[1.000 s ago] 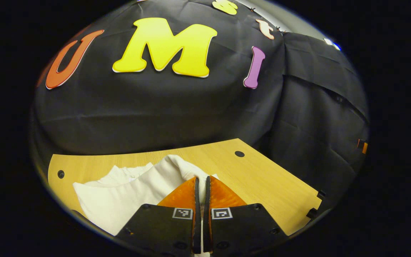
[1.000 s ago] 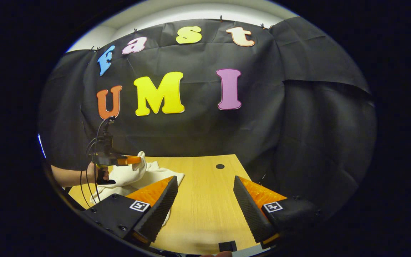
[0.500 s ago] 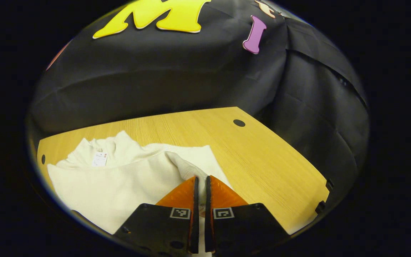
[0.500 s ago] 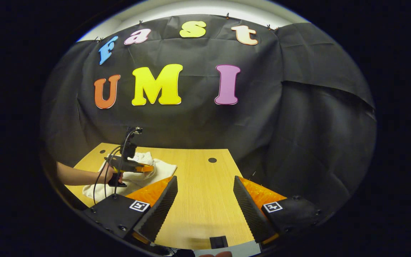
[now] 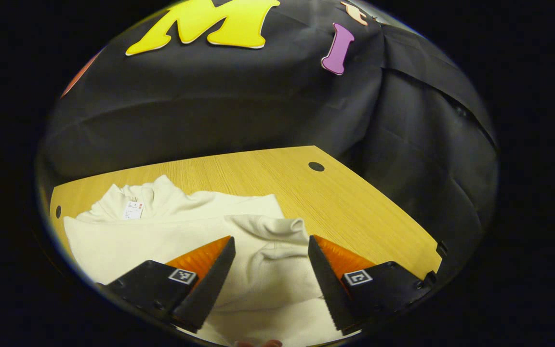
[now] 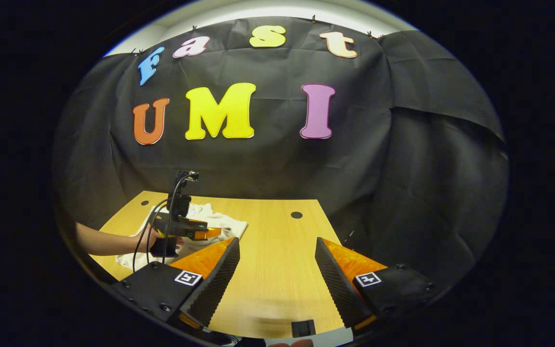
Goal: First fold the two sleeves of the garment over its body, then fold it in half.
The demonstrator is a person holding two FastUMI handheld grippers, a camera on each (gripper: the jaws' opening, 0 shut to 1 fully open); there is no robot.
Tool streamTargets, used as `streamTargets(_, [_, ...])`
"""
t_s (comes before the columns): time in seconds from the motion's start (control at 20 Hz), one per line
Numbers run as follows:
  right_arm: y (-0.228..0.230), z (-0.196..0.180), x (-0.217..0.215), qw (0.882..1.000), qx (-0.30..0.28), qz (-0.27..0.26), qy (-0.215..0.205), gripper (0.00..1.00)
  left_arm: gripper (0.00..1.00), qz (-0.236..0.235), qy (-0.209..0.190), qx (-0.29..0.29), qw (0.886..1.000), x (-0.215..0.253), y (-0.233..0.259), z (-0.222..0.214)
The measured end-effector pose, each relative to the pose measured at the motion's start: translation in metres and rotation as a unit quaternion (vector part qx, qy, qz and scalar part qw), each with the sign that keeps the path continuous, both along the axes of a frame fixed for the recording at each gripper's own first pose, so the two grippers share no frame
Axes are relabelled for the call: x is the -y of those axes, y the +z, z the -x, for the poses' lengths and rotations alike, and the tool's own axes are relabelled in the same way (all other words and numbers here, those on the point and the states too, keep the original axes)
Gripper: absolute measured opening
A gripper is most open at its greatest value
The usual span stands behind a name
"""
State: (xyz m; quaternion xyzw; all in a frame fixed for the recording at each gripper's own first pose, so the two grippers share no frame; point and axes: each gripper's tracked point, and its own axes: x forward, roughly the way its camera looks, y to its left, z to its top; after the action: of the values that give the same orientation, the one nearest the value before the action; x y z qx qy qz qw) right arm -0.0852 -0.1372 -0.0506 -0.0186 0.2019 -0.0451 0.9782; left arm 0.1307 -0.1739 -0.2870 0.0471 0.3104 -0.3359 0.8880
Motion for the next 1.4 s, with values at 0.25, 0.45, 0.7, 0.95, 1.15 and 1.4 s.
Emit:
streamTargets(0.25, [-0.014, -0.024, -0.045, 0.998, 0.001, -0.007, 0.056, 0.99, 0.99, -0.014, 0.052, 0.076, 0.996, -0.061, 0.046, 0.024])
streamTargets(0.45, [-0.042, -0.035, -0.079, 0.996, -0.02, -0.024, 0.081, 0.99, 0.98, -0.014, 0.109, 0.105, 0.988, -0.126, 0.074, 0.055])
streamTargets(0.7, [-0.075, -0.037, -0.108, 0.994, -0.052, -0.025, 0.098, 0.99, 0.98, -0.049, 0.165, 0.101, 0.98, -0.204, 0.069, 0.087])
streamTargets(0.95, [-0.118, -0.033, -0.126, 0.989, -0.095, -0.01, 0.111, 0.99, 0.99, -0.065, 0.228, 0.065, 0.969, -0.264, 0.038, 0.131])
streamTargets(1.15, [-0.155, -0.025, -0.127, 0.985, -0.138, 0.006, 0.108, 0.99, 0.99, -0.083, 0.258, 0.022, 0.962, -0.31, 0.006, 0.161])
streamTargets(1.4, [-0.21, -0.003, -0.127, 0.974, -0.207, -0.005, 0.09, 0.99, 0.99, -0.092, 0.281, -0.041, 0.954, -0.361, -0.024, 0.195])
